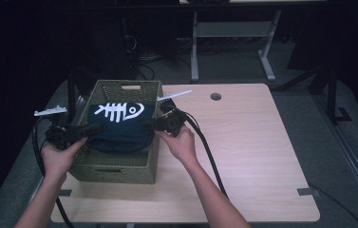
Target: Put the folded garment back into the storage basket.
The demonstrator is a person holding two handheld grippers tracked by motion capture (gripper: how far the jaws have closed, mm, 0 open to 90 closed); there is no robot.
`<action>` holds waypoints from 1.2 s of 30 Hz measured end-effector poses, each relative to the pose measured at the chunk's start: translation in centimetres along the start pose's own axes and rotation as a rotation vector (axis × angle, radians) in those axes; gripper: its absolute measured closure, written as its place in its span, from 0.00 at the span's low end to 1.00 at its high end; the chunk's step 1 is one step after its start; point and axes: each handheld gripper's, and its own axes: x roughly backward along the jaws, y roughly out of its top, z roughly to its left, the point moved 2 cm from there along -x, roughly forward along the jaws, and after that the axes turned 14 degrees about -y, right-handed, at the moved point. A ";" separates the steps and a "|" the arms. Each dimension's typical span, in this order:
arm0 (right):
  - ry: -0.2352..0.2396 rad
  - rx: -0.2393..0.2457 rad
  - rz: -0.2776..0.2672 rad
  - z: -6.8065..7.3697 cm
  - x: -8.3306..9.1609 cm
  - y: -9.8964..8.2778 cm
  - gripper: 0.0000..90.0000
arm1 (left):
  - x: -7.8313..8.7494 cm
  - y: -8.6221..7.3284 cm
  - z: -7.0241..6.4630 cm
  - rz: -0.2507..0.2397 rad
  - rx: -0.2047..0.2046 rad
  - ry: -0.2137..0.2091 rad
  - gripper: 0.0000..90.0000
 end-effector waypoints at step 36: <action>-0.059 0.074 0.063 1.3 -4.1 -0.8 0.77 | 0.8 -1.6 3.1 0.067 0.044 0.081 0.72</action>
